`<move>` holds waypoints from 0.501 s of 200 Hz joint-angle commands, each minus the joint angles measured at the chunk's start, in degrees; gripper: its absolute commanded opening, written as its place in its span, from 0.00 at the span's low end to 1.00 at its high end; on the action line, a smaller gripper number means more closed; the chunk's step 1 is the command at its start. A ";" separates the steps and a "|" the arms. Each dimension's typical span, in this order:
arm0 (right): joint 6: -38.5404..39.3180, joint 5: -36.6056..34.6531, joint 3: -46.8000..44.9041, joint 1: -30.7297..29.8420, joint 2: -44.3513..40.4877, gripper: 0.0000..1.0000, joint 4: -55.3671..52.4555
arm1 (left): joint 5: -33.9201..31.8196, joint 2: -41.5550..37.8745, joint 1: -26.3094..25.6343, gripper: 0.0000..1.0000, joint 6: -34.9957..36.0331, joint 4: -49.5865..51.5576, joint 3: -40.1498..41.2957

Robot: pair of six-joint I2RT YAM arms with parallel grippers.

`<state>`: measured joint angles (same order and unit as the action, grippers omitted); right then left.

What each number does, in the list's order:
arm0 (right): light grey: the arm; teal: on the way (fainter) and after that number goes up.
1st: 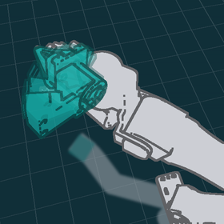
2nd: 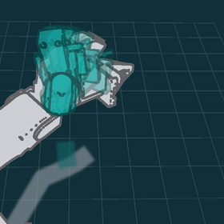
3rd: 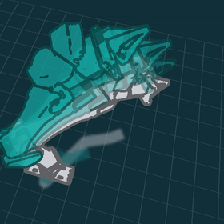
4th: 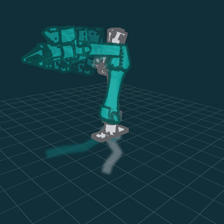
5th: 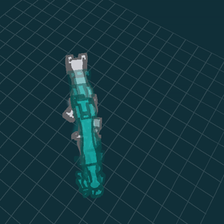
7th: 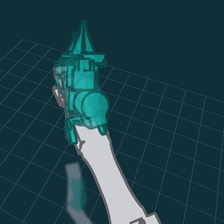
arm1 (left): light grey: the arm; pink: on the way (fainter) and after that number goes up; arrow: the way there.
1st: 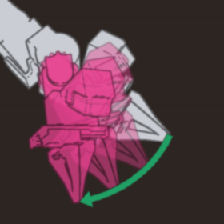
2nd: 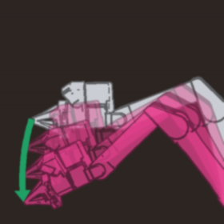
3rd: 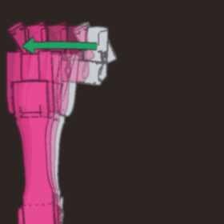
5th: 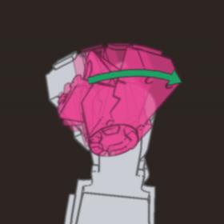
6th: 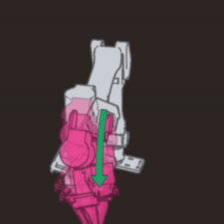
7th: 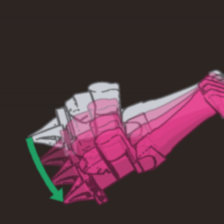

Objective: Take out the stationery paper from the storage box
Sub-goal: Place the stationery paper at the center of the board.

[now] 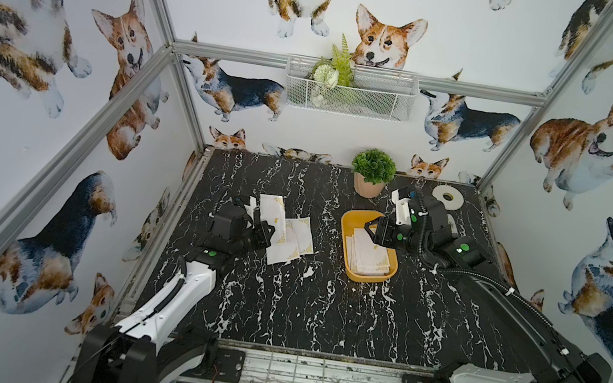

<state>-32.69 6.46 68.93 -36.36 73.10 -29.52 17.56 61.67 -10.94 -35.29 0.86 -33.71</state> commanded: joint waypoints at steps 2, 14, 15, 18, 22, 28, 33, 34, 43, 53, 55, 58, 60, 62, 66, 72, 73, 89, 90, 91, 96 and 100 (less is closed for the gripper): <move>0.78 -0.48 -0.11 -0.03 0.79 0.56 -1.15 | -3.96 2.02 0.38 0.00 -1.01 1.25 0.62; 0.95 -0.56 -0.11 -0.03 1.23 0.56 -1.08 | -4.33 3.11 0.56 0.00 -1.09 1.11 0.95; 0.95 -0.56 -0.11 -0.03 1.23 0.56 -1.08 | -4.31 3.19 0.57 0.00 -1.09 1.05 0.94; 1.02 -0.57 0.04 -0.03 1.38 0.56 -1.15 | -4.45 3.46 0.57 0.00 -1.10 0.99 0.93; 1.11 -0.65 0.01 -0.03 1.58 0.56 -1.17 | -4.52 3.81 0.57 0.00 -1.10 0.80 1.06; 1.29 -0.73 -0.02 -0.03 1.91 0.56 -1.30 | -4.55 4.33 0.57 0.00 -1.03 0.40 1.27; 1.39 -0.87 -0.02 -0.03 2.26 0.56 -1.33 | -4.75 4.71 0.57 0.00 -0.95 0.37 1.37; 1.44 -0.90 -0.02 -0.03 2.33 0.56 -1.33 | -4.83 4.74 0.57 0.00 -0.93 0.41 1.37; 1.81 -1.29 0.06 -0.03 3.08 0.56 -1.65 | -5.83 5.57 0.57 0.00 -0.92 0.97 1.39; 2.22 -1.83 0.30 -0.03 4.23 0.57 -2.60 | -6.80 6.38 0.65 0.00 -0.82 1.67 1.33; 2.31 -1.87 0.34 -0.03 4.48 0.57 -2.73 | -6.83 6.54 0.66 0.00 -0.72 1.73 1.29; 2.42 -1.95 0.29 -0.03 4.79 0.57 -2.87 | -6.90 6.80 0.66 0.00 -0.60 1.69 1.28; 2.51 -1.97 0.28 -0.03 5.08 0.57 -2.90 | -6.97 6.91 0.66 0.00 -0.51 1.75 1.35; 2.58 -2.06 0.23 -0.03 5.31 0.57 -2.98 | -7.05 7.07 0.66 0.00 -0.45 1.77 1.37; 2.67 -2.29 0.16 -0.03 5.94 0.58 -3.15 | -7.15 7.24 0.66 0.00 -0.48 1.84 1.37; 2.59 -3.12 0.20 -0.03 6.84 0.58 -3.84 | -7.41 7.62 0.66 0.00 -0.48 1.73 1.57; 2.59 -3.12 0.20 -0.03 6.84 0.58 -3.84 | -7.43 7.65 0.66 0.00 -0.48 1.67 1.56; 2.58 -6.03 -0.03 -0.03 9.78 0.58 -5.25 | -7.45 8.74 0.72 0.00 -0.57 0.91 2.07; 2.58 -6.03 -0.03 -0.03 9.78 0.58 -5.25 | -7.45 8.82 0.69 0.00 -0.57 0.90 2.07; 2.58 -6.03 -0.03 -0.03 9.78 0.58 -5.25 | -7.45 8.91 0.67 0.00 -0.57 0.85 2.07; 2.82 -6.37 -0.06 -0.03 10.63 0.58 -5.56 | -7.60 9.30 0.69 0.00 -0.64 0.81 2.20; 3.09 -6.60 -0.07 -0.03 11.39 0.58 -5.83 | -7.71 9.61 0.72 0.00 -0.70 0.74 2.25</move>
<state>-30.41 4.16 68.93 -36.36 81.12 -32.32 11.64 69.69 -10.41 -35.99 2.55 -32.01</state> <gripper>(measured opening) 0.583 0.053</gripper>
